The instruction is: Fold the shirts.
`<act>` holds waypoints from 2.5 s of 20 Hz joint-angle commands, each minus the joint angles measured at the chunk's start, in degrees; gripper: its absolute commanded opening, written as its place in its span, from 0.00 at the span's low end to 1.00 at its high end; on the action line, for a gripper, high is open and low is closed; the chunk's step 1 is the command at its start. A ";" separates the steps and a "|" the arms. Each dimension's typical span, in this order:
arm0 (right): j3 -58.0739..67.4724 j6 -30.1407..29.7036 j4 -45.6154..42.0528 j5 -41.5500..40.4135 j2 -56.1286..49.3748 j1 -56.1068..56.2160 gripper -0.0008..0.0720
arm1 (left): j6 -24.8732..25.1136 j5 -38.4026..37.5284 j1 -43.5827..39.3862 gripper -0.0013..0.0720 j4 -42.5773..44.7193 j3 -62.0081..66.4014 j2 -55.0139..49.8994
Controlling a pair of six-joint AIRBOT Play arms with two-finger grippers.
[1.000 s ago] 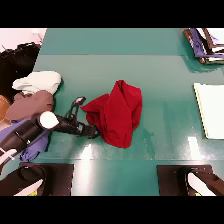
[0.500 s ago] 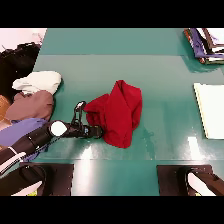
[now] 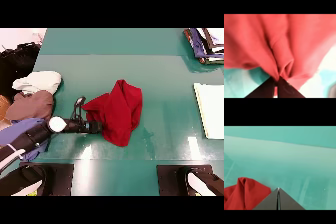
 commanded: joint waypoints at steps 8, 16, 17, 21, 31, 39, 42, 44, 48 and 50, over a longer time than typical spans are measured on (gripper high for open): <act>-8.90 0.07 0.13 3.19 -0.02 0.04 0.03 | 3.21 -21.81 29.18 0.05 26.99 34.88 10.05; -41.64 -4.22 16.24 -10.03 -9.27 7.10 0.68 | 3.21 -25.00 33.38 0.05 27.87 35.30 9.88; -43.25 -5.40 17.64 -12.79 -12.26 9.86 0.68 | 3.21 -25.64 33.35 0.05 27.85 35.30 9.88; -41.92 -9.62 24.92 -20.70 -26.75 20.15 0.68 | 3.21 -27.32 33.38 0.05 27.87 35.30 9.88; -19.28 -10.47 25.88 -21.75 -47.98 27.58 0.03 | 3.26 -29.40 33.38 0.05 27.87 35.30 9.88; -0.87 -7.87 3.69 -10.93 -29.70 18.51 0.03 | 3.48 -32.92 33.38 0.05 32.24 59.41 10.62; 5.84 -7.87 1.84 -5.73 -20.46 13.60 0.03 | 3.48 -33.83 33.38 0.05 32.24 73.53 10.62; 9.86 -7.85 1.81 -2.16 -15.67 10.86 0.03 | 3.45 -34.34 33.38 0.05 32.24 81.05 10.62; 12.09 -4.98 -2.67 -0.31 -6.43 6.54 0.03 | 3.39 -33.66 33.38 0.05 32.13 89.44 10.62; 12.09 -2.97 -3.58 1.16 -2.58 3.93 0.03 | 3.23 -31.43 33.38 0.05 32.13 90.07 10.62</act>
